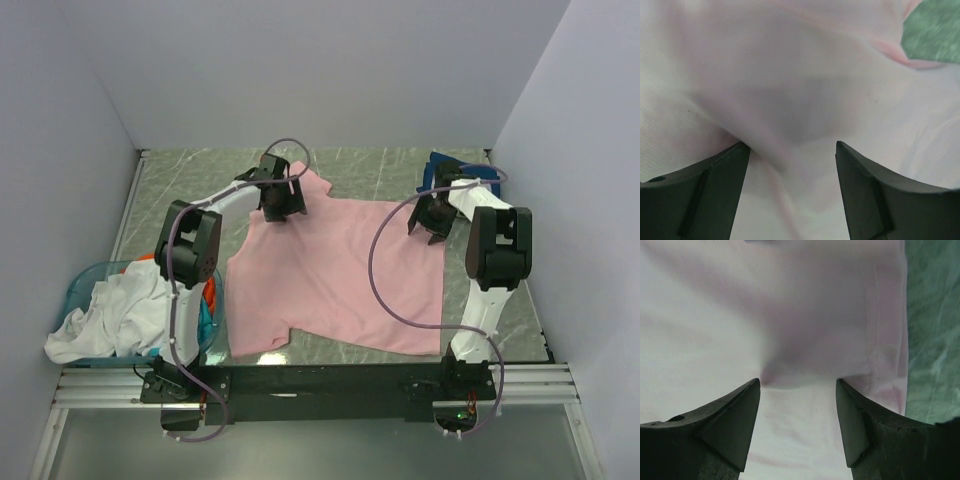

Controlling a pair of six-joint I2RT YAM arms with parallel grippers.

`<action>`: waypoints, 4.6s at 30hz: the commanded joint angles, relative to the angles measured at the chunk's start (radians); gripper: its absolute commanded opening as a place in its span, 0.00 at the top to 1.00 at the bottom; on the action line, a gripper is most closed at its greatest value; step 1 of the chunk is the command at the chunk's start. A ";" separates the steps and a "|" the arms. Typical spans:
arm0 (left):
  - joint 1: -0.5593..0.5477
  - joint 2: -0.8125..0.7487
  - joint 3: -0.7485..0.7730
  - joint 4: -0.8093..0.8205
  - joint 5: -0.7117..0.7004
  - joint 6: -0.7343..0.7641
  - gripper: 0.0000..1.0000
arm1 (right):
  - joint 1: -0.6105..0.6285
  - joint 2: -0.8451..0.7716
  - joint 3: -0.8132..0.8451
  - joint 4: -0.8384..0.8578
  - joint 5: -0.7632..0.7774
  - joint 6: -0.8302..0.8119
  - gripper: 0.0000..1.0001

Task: Fold and stack the t-shirts
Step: Flatten the tshirt out, then fold the tshirt

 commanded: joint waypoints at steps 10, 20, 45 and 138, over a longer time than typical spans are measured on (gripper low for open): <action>0.013 0.211 0.333 -0.104 0.069 0.093 0.24 | -0.026 0.122 0.334 -0.147 0.056 -0.027 0.31; 0.027 0.067 0.303 -0.113 0.023 0.073 0.22 | -0.005 0.000 0.295 -0.102 -0.115 -0.055 0.32; 0.029 -0.288 -0.257 0.020 0.011 -0.007 0.23 | 0.118 -0.294 -0.262 0.025 -0.145 -0.015 0.32; -0.042 -0.653 -0.598 -0.067 -0.339 -0.103 0.26 | 0.202 -0.286 -0.251 0.022 -0.084 0.023 0.34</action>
